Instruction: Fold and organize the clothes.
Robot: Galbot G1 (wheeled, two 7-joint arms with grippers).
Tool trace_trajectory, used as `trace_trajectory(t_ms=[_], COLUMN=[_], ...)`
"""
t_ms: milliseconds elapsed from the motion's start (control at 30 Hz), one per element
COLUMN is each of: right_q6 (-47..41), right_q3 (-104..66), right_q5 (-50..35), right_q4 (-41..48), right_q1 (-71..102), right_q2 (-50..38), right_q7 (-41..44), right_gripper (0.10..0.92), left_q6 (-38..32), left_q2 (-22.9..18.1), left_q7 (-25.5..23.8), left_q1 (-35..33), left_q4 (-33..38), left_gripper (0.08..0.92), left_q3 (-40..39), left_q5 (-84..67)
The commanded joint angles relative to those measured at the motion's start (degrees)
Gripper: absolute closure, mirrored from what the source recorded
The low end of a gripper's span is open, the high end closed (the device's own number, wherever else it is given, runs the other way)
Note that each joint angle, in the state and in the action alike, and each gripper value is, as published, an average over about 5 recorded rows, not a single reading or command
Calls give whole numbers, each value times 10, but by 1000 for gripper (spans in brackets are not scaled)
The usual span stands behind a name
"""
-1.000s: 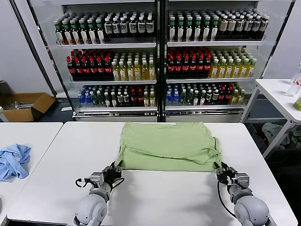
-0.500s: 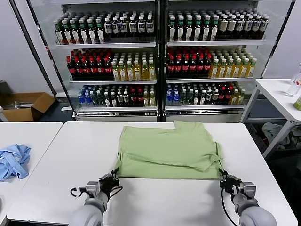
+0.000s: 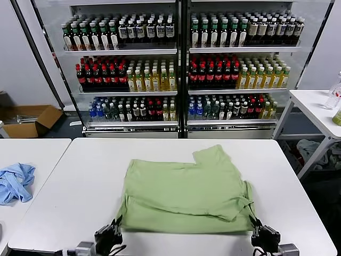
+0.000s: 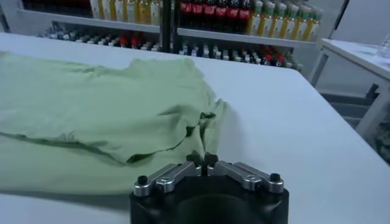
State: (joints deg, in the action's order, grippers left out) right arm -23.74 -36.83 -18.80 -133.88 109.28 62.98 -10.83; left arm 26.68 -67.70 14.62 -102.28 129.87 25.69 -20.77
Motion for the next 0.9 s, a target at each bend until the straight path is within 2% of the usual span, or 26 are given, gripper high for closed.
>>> trace_trajectory(t_ms=[33,133,267,433,600,733,900], right_q6=[-3,0,-21,-58,-86,-92,-93], right_q3=[-29,-33,10,123,223,264,302], right_q5=[13,-30,-88,-145,-158,-180,-189], right_q4=[-69,-55,19,154,292,381,479], right_q1=[35,-31,-176,-395,-574,-658,-726], right_q2=[-2,-25,-57,-71,-66,-51,-29], right_q7=[-4,-10,-30,-60,-71,-68,-51], right_gripper=[712,625,513,365,235,205,203], left_q6=[25,21,-11,-23,-7,9,16], left_q2=[9,23,49,57,47,48,41], left_q7=[2,6,15,31,37,41,45], left_q1=[-111,-81,5,138,283,384,483], left_q4=[86,95,74,-33,-147,-233,-326], left_gripper=[746,659,546,399,254,186,177], left_q3=[42,62,71,31,-25,-77,-134], left_q5=[28,4,-49,-82,-87,-86,-90])
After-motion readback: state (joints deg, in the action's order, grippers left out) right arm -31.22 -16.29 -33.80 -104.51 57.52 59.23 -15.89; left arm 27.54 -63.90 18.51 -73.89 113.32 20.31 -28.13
